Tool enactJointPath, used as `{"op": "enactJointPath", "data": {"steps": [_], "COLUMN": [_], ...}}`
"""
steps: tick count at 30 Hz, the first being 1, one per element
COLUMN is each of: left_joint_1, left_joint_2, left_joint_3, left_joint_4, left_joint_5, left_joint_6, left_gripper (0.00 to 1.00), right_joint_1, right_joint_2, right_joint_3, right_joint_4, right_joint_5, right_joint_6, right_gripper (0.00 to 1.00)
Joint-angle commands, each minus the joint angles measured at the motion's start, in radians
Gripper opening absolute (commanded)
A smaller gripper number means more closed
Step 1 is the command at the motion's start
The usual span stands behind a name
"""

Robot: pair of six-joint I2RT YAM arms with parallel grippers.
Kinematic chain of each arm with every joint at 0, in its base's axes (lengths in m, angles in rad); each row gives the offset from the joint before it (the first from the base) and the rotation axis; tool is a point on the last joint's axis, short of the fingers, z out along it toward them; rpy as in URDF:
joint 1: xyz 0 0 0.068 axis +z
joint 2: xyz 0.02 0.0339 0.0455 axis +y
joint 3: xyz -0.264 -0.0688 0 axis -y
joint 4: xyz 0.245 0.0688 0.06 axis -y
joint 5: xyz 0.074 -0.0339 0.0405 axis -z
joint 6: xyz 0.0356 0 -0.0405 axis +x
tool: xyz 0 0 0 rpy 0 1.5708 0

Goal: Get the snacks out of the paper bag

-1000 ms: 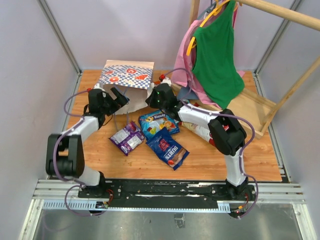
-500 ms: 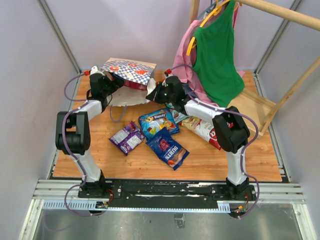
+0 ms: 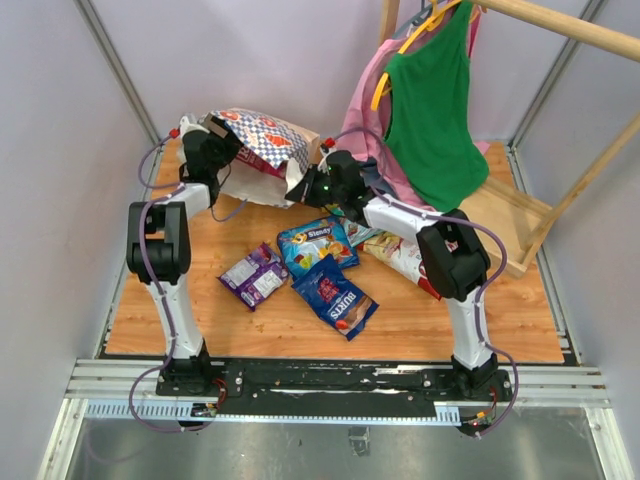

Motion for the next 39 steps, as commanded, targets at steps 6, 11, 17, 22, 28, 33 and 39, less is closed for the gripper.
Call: {"op": "enactJointPath", "data": {"steps": [6, 11, 17, 22, 28, 33, 39], "left_joint_1": [-0.052, -0.087, -0.103, -0.119, -0.122, -0.123, -0.123], "left_joint_2": [0.137, 0.244, 0.423, 0.528, 0.493, 0.295, 0.097], "left_joint_3": [0.189, 0.433, 0.76, 0.919, 0.792, 0.543, 0.407], "left_joint_4": [0.004, -0.234, -0.517, -0.628, -0.561, -0.392, -0.384], "left_joint_5": [0.004, -0.09, -0.165, -0.196, -0.172, -0.184, -0.102], "left_joint_6": [-0.056, 0.0, 0.017, 0.041, 0.071, 0.158, 0.286], "left_gripper": [1.0, 1.0, 1.0, 0.99, 0.99, 0.99, 0.99], "right_joint_1": [-0.004, -0.009, -0.02, -0.042, -0.092, -0.126, -0.13], "right_joint_2": [0.04, 0.041, 0.044, 0.052, 0.037, 0.013, 0.002], "right_joint_3": [0.061, 0.063, 0.073, 0.067, 0.03, -0.004, -0.011], "right_joint_4": [-0.05, -0.054, -0.06, -0.047, -0.005, 0.028, 0.057], "right_joint_5": [-0.07, -0.08, -0.098, -0.118, -0.146, -0.143, -0.14], "right_joint_6": [-0.034, -0.045, -0.053, -0.039, -0.007, 0.012, 0.04], "right_gripper": [0.01, 0.01, 0.01, 0.01, 0.01, 0.01, 0.01]}}
